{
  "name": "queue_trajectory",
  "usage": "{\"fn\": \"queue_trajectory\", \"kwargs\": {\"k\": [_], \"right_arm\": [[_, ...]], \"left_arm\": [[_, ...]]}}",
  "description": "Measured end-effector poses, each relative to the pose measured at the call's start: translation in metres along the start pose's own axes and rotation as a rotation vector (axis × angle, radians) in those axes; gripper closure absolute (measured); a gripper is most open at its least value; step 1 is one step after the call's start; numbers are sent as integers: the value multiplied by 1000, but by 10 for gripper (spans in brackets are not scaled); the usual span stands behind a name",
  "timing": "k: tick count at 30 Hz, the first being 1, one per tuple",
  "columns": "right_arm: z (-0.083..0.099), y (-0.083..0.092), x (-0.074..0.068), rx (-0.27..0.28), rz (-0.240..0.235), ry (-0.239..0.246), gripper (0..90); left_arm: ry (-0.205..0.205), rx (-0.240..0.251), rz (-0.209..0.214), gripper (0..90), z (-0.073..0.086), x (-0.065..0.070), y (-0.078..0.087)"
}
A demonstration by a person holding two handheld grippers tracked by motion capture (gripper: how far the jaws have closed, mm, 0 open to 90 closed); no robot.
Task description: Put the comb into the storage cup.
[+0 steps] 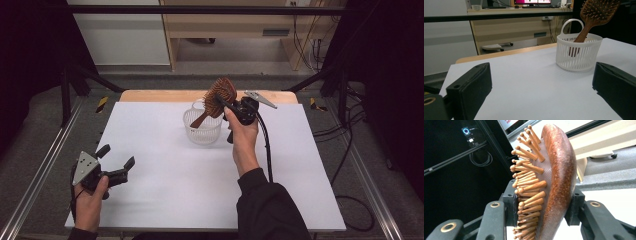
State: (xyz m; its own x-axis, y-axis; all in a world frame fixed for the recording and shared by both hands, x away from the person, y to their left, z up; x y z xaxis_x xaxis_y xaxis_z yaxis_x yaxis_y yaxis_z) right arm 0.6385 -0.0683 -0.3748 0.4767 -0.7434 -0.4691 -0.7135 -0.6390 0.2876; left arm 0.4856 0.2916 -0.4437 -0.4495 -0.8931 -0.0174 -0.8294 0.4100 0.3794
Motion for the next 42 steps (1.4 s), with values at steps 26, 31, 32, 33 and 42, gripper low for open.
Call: {"fn": "queue_trajectory", "kwargs": {"k": [26, 31, 32, 33, 42], "right_arm": [[9, -8, 1, -13, -5, -14, 550], [11, -9, 2, -16, -6, -21, 549], [11, -9, 3, -16, -6, -17, 549], [12, -9, 3, -18, -4, -18, 549], [14, -11, 3, -20, -6, -21, 548]], "left_arm": [[1, 0, 1, 27, 0, -1, 0], [-1, -2, 2, 27, 0, 0, 0], [-2, -2, 2, 27, 0, 0, 0], [-2, -2, 2, 27, 0, 0, 0], [-1, -2, 4, 27, 0, 0, -1]]}}
Point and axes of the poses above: each handheld gripper's, and its own axes: y roughly backward along the jaws, z roughly out of its underside, x roughly to its right, the point moved 6 cm from there along -y, roughly forward along the jaws, and after that the axes turned 14 degrees about -x, right-handed, at the moved point
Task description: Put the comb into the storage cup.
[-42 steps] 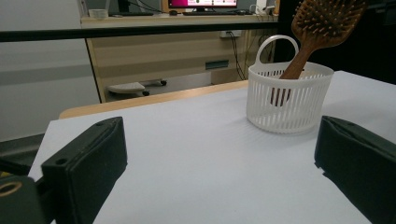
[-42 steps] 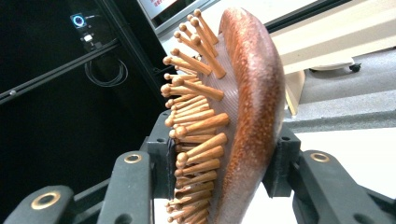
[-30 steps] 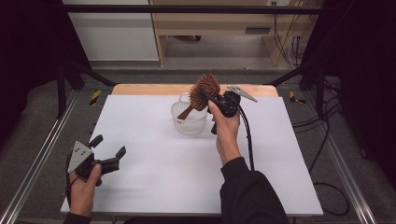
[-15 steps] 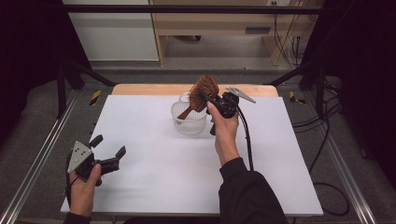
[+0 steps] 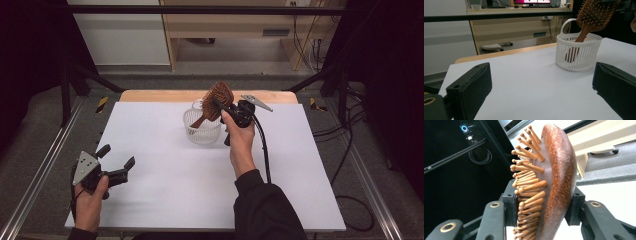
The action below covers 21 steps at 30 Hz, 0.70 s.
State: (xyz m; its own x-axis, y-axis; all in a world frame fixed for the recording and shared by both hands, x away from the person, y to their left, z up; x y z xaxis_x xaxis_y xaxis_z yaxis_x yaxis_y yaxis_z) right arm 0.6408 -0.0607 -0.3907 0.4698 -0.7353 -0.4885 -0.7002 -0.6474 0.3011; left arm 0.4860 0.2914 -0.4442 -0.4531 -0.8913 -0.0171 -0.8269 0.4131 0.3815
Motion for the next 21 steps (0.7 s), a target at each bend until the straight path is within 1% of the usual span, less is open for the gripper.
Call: {"fn": "queue_trajectory", "kwargs": {"k": [7, 11, 13, 17, 21], "right_arm": [[4, -2, 1, -5, 0, 0, 548], [8, -4, 5, -13, 8, -2, 548], [10, -5, 7, -17, 4, -12, 548], [12, -6, 10, -18, 4, -24, 547], [15, -7, 12, -23, 8, -20, 547]], "left_arm": [[0, -1, -1, 27, 0, 0, 0], [2, 2, -5, 27, 0, -1, 2], [7, 2, -5, 27, 0, -2, 1], [4, -1, -1, 27, 0, -1, 0], [3, 1, -2, 27, 0, -1, 1]]}}
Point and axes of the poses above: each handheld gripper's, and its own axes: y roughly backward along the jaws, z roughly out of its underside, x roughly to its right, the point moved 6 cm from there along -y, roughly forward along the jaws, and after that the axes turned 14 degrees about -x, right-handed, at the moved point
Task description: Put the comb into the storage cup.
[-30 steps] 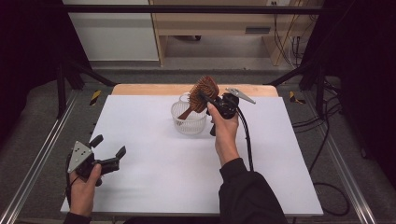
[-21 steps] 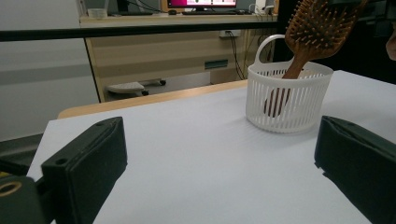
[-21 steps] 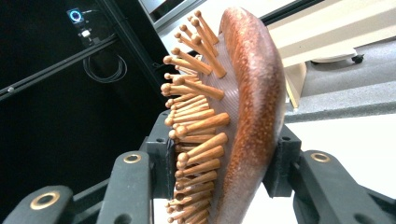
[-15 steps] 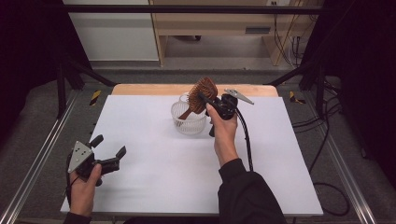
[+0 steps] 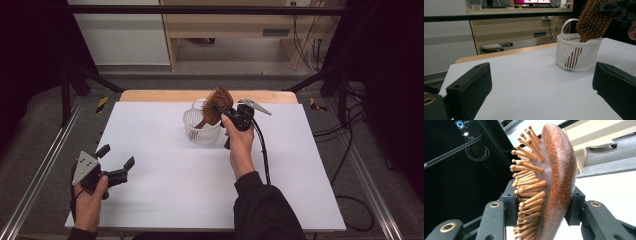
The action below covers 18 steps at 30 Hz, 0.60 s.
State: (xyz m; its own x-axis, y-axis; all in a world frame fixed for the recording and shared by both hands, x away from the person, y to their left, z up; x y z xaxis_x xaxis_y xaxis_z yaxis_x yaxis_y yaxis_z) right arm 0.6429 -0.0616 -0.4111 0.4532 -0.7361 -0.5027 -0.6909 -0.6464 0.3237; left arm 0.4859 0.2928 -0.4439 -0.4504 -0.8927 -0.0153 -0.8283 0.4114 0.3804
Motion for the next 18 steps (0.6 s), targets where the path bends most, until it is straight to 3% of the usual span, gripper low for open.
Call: {"fn": "queue_trajectory", "kwargs": {"k": [18], "right_arm": [[2, 2, 5, -6, -6, -3, 532]], "left_arm": [[-1, -1, 2, 27, 0, 1, 0]]}}
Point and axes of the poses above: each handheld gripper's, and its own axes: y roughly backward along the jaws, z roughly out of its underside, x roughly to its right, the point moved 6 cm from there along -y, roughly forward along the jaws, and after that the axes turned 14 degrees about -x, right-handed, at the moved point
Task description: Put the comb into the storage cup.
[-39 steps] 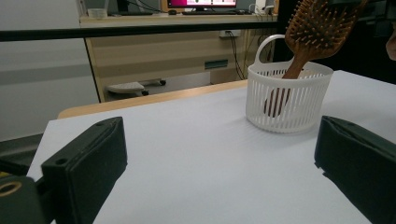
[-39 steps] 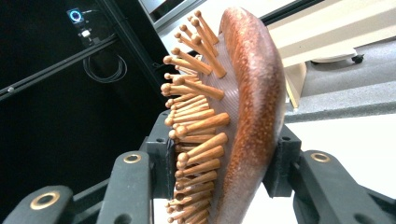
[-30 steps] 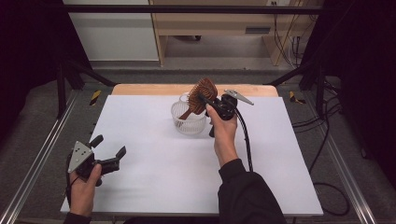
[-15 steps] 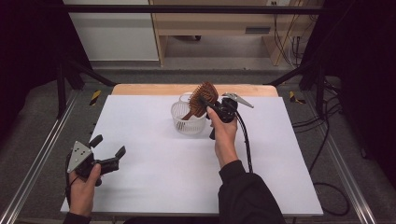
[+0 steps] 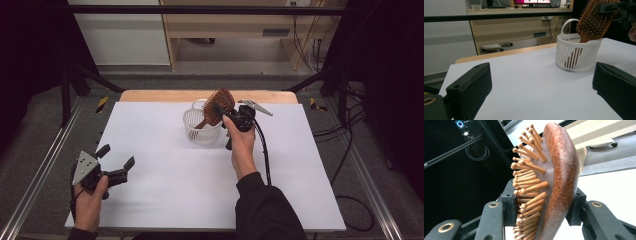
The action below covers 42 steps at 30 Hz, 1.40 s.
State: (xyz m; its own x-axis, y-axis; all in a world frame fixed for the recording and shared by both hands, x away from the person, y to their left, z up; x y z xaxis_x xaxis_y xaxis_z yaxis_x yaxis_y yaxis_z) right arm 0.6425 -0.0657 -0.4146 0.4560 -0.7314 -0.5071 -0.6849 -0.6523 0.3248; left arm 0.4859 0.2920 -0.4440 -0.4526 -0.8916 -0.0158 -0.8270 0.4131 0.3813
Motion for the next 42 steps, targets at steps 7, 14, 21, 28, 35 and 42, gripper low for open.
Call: {"fn": "queue_trajectory", "kwargs": {"k": [7, 14, 21, 28, 35, 42], "right_arm": [[2, 2, 6, -3, -3, -5, 521], [3, 2, 6, -14, -8, 6, 508], [3, 2, 7, -30, -16, 9, 497], [3, 2, 8, -37, -18, 23, 489], [4, 3, 7, -43, -17, 32, 482], [4, 2, 7, -47, -14, 36, 466]], "left_arm": [[-2, 0, 2, 27, 0, 1, 0], [-6, -6, 5, 27, 0, 2, -1], [-7, -6, 4, 27, 0, 1, -1], [-6, -7, 4, 27, 0, 2, -1], [-9, -6, 6, 27, 0, 3, -2], [-6, -6, 3, 27, 0, 2, -1]]}}
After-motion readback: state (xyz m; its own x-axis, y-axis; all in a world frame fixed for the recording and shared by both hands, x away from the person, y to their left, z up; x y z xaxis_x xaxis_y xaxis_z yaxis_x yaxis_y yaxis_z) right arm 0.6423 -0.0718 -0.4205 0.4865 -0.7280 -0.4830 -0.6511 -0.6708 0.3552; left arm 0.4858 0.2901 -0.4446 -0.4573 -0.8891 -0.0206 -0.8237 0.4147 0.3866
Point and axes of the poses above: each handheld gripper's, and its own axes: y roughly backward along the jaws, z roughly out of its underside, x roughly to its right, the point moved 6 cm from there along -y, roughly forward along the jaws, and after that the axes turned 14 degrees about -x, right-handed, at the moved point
